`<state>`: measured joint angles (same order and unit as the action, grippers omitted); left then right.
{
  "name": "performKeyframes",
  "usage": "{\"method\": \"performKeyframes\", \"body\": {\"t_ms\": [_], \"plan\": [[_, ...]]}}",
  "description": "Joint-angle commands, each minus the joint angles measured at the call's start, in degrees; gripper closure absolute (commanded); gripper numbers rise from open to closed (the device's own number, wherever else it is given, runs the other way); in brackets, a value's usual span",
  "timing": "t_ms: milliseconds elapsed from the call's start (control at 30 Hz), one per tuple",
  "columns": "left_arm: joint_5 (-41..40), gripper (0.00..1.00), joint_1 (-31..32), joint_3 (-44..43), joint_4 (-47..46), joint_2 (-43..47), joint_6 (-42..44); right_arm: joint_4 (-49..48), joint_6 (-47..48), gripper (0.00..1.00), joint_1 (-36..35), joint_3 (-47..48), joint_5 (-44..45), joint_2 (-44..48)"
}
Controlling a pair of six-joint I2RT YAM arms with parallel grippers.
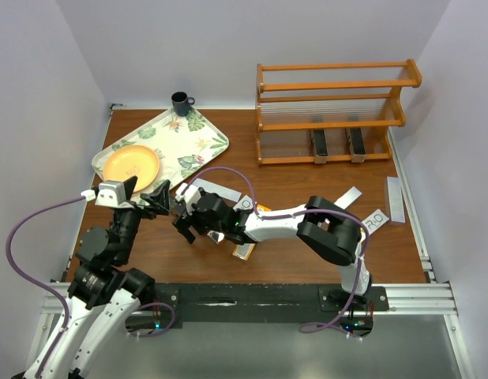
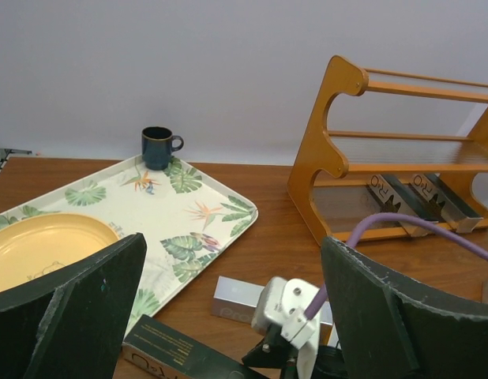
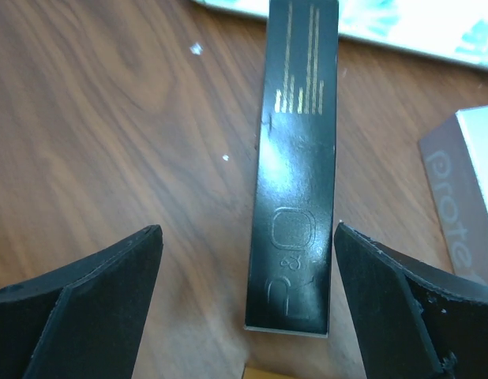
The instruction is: Place and organize the toothpastes onto the shelf
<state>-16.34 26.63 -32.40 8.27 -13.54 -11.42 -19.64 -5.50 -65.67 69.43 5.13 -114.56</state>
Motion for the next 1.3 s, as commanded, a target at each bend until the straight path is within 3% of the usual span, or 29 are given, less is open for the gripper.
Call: {"method": "performKeyframes", "body": {"t_ms": [0, 233, 333, 600, 1000, 1267], "plan": [[-0.45, 0.02, -0.44, -1.26, -1.15, 0.97, -0.18, 1.97, 2.33, 0.1, 0.19, 3.17, 1.82, -1.98], [-0.27, 0.02, -0.53, -1.35, -1.24, 1.15, -0.18, 3.03, 2.42, 0.22, 0.02, 2.38, 1.12, -3.74], [-0.19, 0.02, -0.44, -1.26, -1.24, 1.15, -0.27, 2.94, 2.68, 0.32, 0.01, 1.85, 1.03, -3.65], [0.08, 0.02, -0.44, -1.17, -1.24, 0.88, -0.18, 2.68, 3.12, 0.71, 0.1, 2.03, 1.82, -3.74], [-0.01, 0.02, -0.44, -1.26, -1.24, 0.8, -0.18, 2.5, 1.89, 0.77, 0.01, -5.52, 1.73, 9.0], [-0.1, 0.02, -0.44, -1.26, -1.15, 0.71, -0.18, 9.52, 2.86, 0.79, 0.28, -9.75, 7.07, 20.24]]}}
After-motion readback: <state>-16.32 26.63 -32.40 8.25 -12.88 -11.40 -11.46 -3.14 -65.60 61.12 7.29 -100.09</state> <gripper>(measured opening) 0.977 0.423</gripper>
